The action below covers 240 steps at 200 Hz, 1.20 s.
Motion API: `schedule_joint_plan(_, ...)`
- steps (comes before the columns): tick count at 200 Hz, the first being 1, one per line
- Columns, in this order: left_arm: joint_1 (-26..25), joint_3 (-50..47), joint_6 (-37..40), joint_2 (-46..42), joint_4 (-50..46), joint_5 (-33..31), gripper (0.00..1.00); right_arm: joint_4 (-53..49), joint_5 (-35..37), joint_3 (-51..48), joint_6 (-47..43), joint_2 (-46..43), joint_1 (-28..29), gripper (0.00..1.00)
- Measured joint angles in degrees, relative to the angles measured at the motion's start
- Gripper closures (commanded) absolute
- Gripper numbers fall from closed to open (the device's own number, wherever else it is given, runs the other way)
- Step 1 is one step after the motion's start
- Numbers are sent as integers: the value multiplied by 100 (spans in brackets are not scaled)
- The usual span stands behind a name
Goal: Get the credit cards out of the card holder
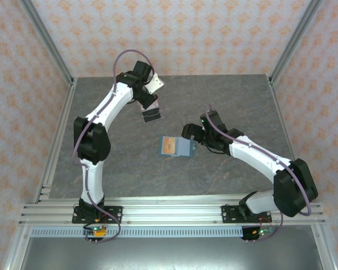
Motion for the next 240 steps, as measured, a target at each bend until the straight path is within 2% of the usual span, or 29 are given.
schedule_joint_plan(32,153,365,289,437,-352,24,100,-55,0,0,-2,0,0,1)
schedule_joint_plan(68,168,466,588,485,-699,262,100,-83,0,0,0,0,0,1)
schedule_joint_plan(145,160,758,778,621,-730,260,100,-90,0,0,0,0,0,1)
schedule_joint_plan(240,160,1132,990,1259,-868,428,100,-151,87,0,0,-96,0,1)
